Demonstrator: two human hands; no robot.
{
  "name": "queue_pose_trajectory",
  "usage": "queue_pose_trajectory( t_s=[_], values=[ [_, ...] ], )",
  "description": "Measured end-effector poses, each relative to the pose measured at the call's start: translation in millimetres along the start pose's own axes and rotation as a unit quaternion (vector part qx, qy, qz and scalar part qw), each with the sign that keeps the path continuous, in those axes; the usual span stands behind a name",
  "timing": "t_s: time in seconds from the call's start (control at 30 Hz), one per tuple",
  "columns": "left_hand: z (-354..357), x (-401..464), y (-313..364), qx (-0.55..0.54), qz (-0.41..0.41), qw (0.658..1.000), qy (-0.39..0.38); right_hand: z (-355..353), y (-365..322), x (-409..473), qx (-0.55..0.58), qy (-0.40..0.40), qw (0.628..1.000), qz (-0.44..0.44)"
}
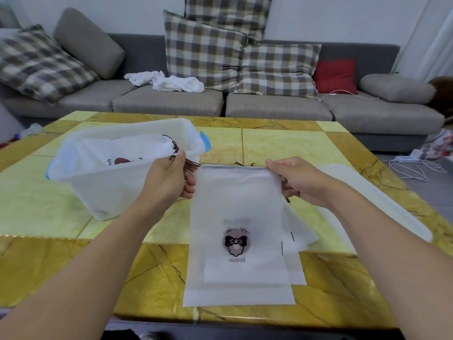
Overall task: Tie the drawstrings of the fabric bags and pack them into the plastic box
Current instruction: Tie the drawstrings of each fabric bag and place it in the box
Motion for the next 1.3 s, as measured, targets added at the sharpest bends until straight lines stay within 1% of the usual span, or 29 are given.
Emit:
queue_pose_trajectory(
  t_s=[0.07,0.13,0.2,0.27,0.33,0.4,0.43,0.47,0.5,0.53,0.57,0.63,0.7,0.73,0.8,0.87,0.9,0.93,0.97,1.0,1.03,1.07,1.1,1.17,1.23,1.3],
  values=[
    [1,0,-1,-0.023,-0.016,1.0,0.004,-4,4,0,0.039,-0.025,0.999,0.009],
    [2,0,-3,-0.036,-0.028,0.999,-0.006,-6,5,-1,0.041,-0.025,0.999,0.001],
    [-1,1,-4,-0.025,-0.025,0.999,-0.007,-9,8,-2,0.004,0.013,1.0,-0.01],
    [-7,2,-4,0.003,-0.001,1.0,0.012,-14,10,-2,-0.04,0.062,0.997,-0.022],
    [-12,2,-4,0.016,0.028,0.999,0.035,-17,10,-3,-0.06,0.079,0.995,-0.026],
    [-15,2,-5,-0.019,0.027,0.998,0.058,-19,10,-3,-0.053,0.082,0.995,-0.014],
    [-16,2,-6,-0.06,0.011,0.996,0.066,-20,10,-3,-0.025,0.084,0.996,-0.008],
    [-16,2,-6,-0.111,-0.011,0.991,0.071,-20,11,-2,0.034,0.087,0.996,-0.003],
    [-16,1,-6,-0.166,-0.033,0.983,0.074,-21,12,0,0.123,0.088,0.989,0.004],
    [-16,0,-6,-0.222,-0.054,0.97,0.077,-19,13,1,0.224,0.079,0.971,0.01],
    [-14,-1,-6,-0.271,-0.071,0.957,0.081,-18,13,2,0.316,0.065,0.946,0.015],
    [-13,-4,-6,-0.338,-0.095,0.932,0.09,-14,13,4,0.431,0.031,0.902,0.016],
    [-11,-7,-5,-0.392,-0.116,0.909,0.088,-7,13,5,0.502,0.005,0.865,0.008],
    [-9,-7,-4,-0.42,-0.124,0.895,0.082,-4,12,6,0.535,0.006,0.845,0.006],
    [-9,-7,-1,-0.485,-0.134,0.861,0.076,5,10,7,0.59,0.02,0.807,0.004],
    [-10,-4,0,-0.554,-0.141,0.816,0.08,11,7,7,0.635,0.048,0.771,0.004],
    [-9,-4,0,-0.577,-0.141,0.8,0.085,12,6,8,0.649,0.062,0.758,0.003],
    [-9,-3,0,-0.586,-0.141,0.793,0.09,12,6,9,0.659,0.072,0.748,0.0],
    [-10,-3,-1,-0.582,-0.142,0.795,0.094,11,4,9,0.668,0.079,0.74,-0.003],
    [-11,-3,-2,-0.569,-0.141,0.804,0.099,8,3,10,0.674,0.084,0.734,-0.007],
    [-14,-2,-1,-0.547,-0.136,0.819,0.105,4,2,10,0.676,0.087,0.731,-0.008],
    [-20,0,0,-0.512,-0.125,0.842,0.115,-2,2,9,0.672,0.09,0.735,-0.006],
    [-30,3,2,-0.463,-0.104,0.871,0.13,-11,4,8,0.659,0.098,0.746,0.001],
    [-51,10,7,-0.354,-0.054,0.922,0.148,-32,11,3,0.604,0.137,0.785,0.02],
    [-64,16,12,-0.277,-0.026,0.948,0.153,-49,17,-2,0.535,0.186,0.824,0.032],
    [-65,19,14,-0.223,-0.018,0.962,0.159,-55,20,-5,0.477,0.232,0.847,0.032]
  ],
)
Point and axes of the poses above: each hand's wrist, its own x-axis towards the middle knuckle, its own z-axis out of the palm, y = z × x, the point moved 4 cm from there along x, towards the middle knuckle, and after that the axes turned 3 degrees about z, right-handed, at the moved point
